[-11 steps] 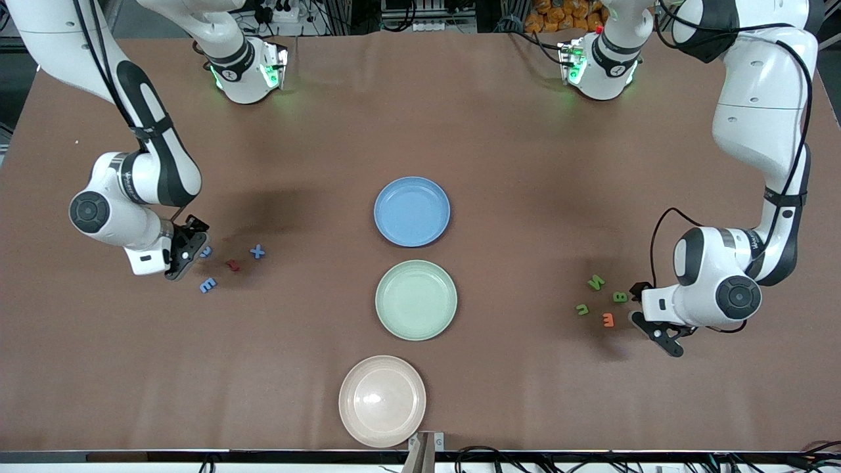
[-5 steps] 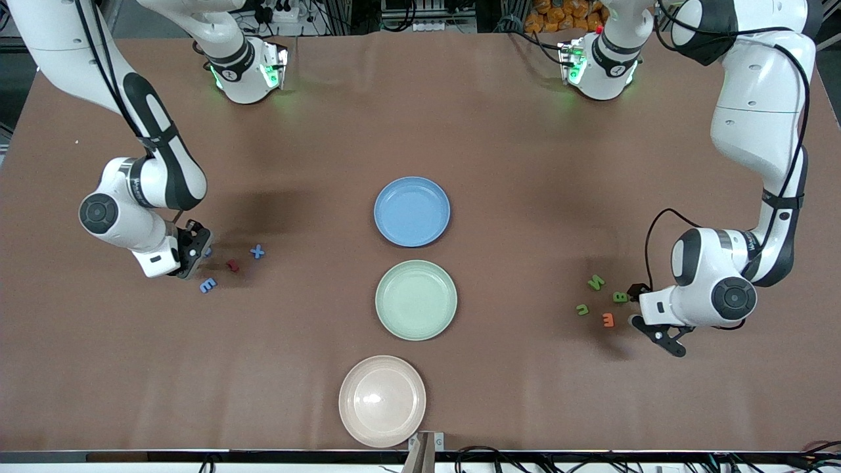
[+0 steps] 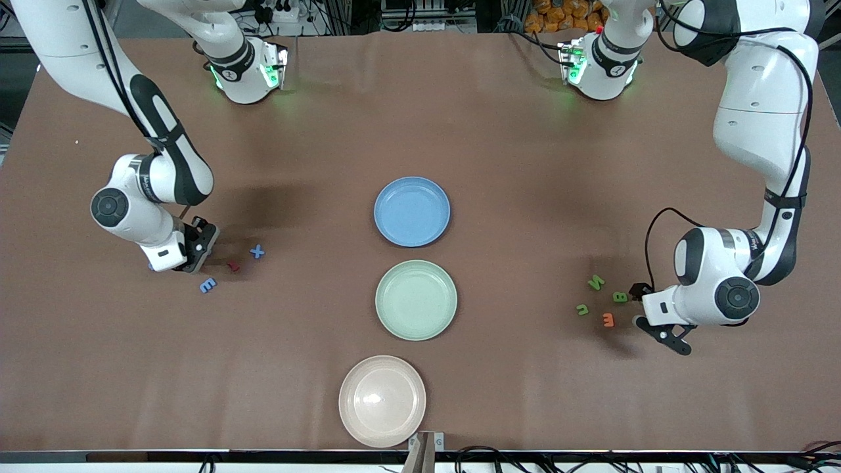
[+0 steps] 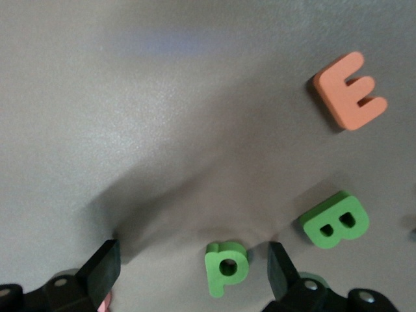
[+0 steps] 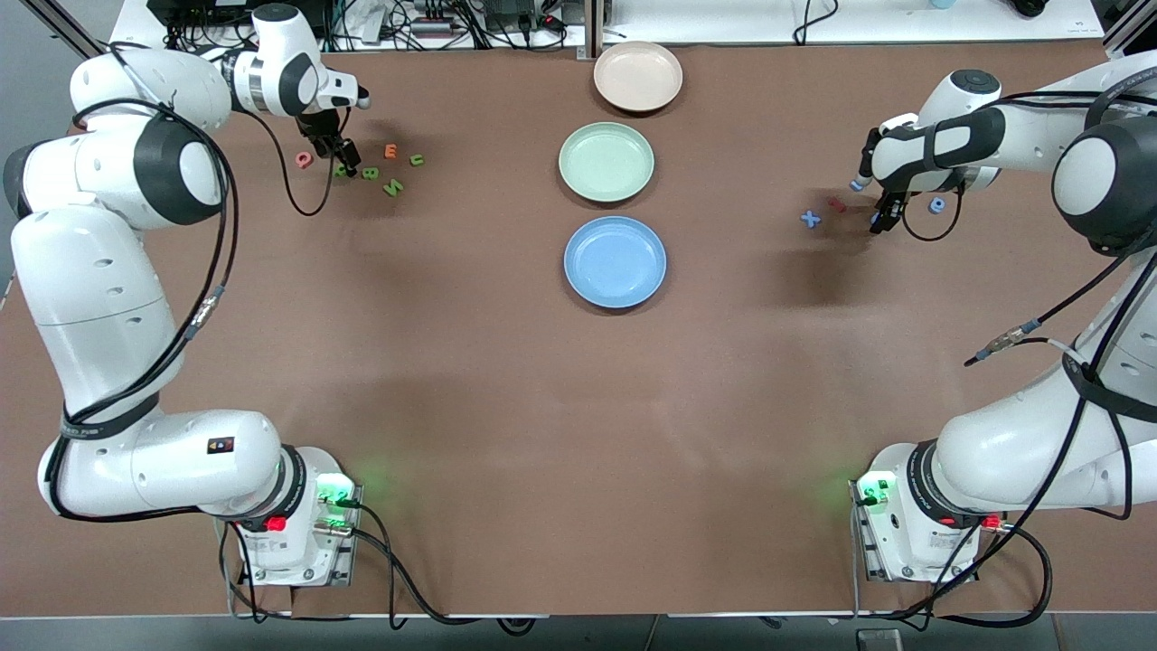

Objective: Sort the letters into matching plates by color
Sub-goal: 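Grasp the blue C with the right gripper while the left gripper grasps green P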

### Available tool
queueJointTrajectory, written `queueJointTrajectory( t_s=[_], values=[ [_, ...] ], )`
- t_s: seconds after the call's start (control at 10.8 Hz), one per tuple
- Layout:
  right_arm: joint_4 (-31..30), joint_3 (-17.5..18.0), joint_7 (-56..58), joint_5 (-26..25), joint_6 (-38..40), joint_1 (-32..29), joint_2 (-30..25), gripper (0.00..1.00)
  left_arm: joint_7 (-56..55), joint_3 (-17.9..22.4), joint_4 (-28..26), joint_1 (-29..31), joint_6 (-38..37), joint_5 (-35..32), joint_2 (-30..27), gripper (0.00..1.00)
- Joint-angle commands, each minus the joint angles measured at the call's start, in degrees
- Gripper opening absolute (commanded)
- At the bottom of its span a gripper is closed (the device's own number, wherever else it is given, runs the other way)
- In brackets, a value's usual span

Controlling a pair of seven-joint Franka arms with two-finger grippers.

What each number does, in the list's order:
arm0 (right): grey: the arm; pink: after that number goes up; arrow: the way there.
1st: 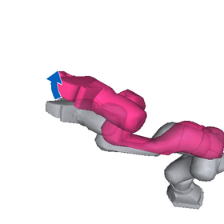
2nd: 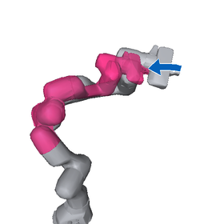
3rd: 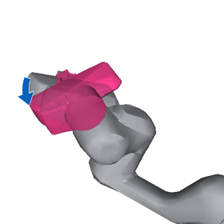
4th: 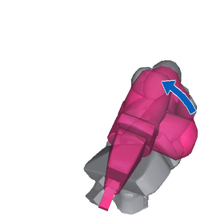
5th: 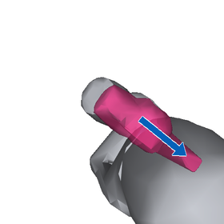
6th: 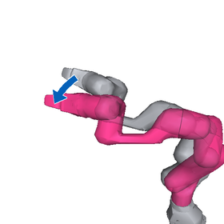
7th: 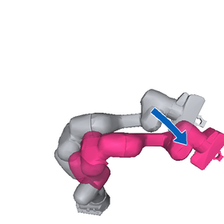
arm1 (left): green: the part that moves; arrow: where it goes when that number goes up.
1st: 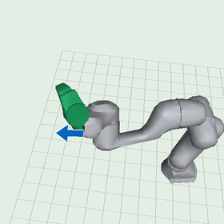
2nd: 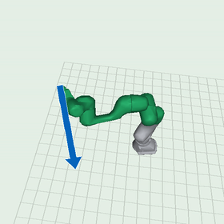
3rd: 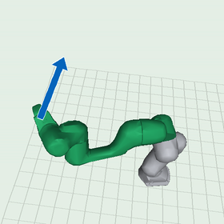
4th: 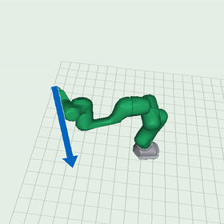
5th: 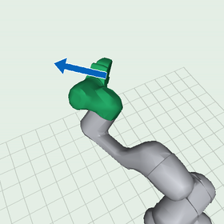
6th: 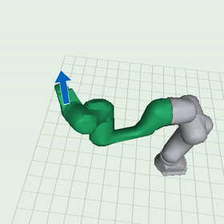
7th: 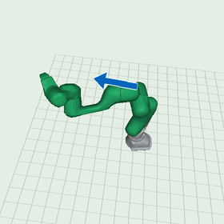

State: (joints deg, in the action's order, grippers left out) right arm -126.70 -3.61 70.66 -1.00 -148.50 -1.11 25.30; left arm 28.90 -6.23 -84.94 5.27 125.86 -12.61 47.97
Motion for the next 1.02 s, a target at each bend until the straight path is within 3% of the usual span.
queueJointTrajectory(
  t_s=[0.0,0.09,0.19,0.28,0.46,0.74,0.93],
  values=[
    [-1.70,0.62,3.84,-0.58,-1.87,-1.79,-0.60,0.45,-1.04,-0.19,-2.07,0.45,0.00,-1.98,-1.74,1.00],
    [-1.70,0.62,7.26,-0.58,-3.10,-2.22,-0.51,0.28,-1.04,-0.19,-2.16,0.27,0.00,-1.98,-1.74,0.88],
    [-1.62,0.62,9.30,-0.67,-3.28,-2.40,-0.60,0.02,-1.13,-0.19,-2.25,0.44,0.00,-1.90,-1.74,0.10],
    [-1.44,0.62,8.88,-0.58,-3.11,-2.32,-0.78,0.00,-1.56,-0.19,-2.25,0.27,0.00,-1.81,-1.74,0.00],
    [0.04,0.71,5.91,0.21,1.25,-1.62,-3.05,0.00,-2.09,-0.36,-2.51,0.10,0.00,-1.81,-2.09,0.00],
    [8.03,1.50,-5.76,0.39,17.42,3.11,-5.69,0.00,-3.84,-0.62,-2.51,-0.34,0.00,-1.81,-2.36,0.00],
    [10.16,2.90,-14.11,1.35,20.35,6.37,-6.31,0.00,-7.26,-1.41,-1.81,-0.96,0.00,-1.29,-3.06,0.00]
  ],
)
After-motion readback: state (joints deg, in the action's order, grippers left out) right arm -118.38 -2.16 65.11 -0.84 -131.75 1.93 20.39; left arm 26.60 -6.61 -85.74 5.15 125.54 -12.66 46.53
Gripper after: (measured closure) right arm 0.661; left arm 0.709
